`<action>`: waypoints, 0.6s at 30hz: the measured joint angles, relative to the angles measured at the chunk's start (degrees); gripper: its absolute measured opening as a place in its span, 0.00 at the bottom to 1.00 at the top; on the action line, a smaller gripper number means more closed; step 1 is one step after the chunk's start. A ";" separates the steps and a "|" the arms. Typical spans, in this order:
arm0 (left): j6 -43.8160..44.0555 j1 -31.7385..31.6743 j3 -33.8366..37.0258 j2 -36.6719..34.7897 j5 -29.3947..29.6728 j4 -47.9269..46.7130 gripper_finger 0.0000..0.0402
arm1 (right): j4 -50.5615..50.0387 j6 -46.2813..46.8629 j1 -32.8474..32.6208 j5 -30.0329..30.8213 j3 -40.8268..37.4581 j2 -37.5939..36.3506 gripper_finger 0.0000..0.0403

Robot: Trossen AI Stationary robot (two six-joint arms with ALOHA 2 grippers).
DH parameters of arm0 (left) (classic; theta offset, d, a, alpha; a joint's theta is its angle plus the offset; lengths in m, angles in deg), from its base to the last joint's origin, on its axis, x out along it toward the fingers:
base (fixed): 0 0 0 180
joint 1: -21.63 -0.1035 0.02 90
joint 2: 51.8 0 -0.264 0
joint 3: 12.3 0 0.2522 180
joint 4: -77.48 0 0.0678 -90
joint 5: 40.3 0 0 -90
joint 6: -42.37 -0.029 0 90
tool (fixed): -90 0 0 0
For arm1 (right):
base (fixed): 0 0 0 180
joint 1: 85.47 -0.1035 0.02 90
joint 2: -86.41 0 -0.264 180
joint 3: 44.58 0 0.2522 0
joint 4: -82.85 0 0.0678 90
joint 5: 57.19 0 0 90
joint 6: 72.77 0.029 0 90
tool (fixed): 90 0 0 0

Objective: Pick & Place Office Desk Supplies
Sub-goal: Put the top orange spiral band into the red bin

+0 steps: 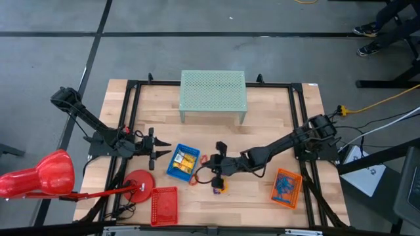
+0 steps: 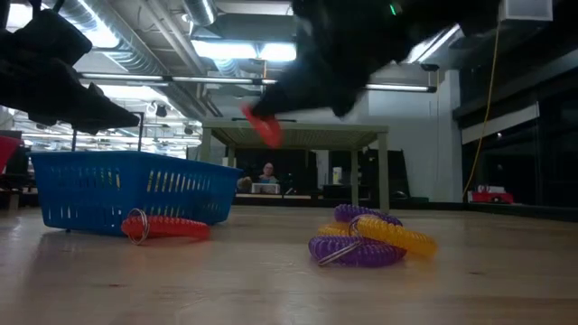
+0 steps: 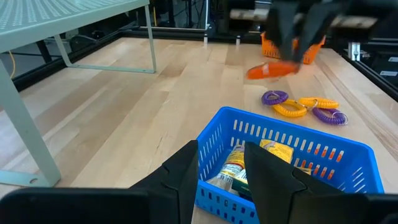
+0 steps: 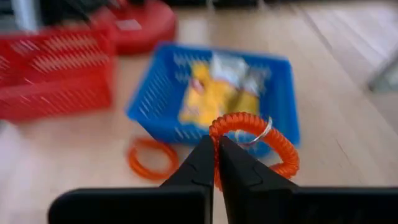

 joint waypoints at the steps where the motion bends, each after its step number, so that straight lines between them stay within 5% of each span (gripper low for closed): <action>1: 0.00 0.00 0.00 -0.01 0.02 0.00 0.32 | 0.49 -0.81 -0.11 -0.74 1.01 0.00 0.02; 8: -0.02 0.00 0.00 0.00 0.02 0.02 0.32 | 9.77 -3.58 -0.86 -8.47 6.35 2.56 0.02; 18: -0.02 0.00 0.00 0.01 0.02 0.46 0.32 | 13.89 -4.51 -0.32 -21.67 21.41 17.97 0.02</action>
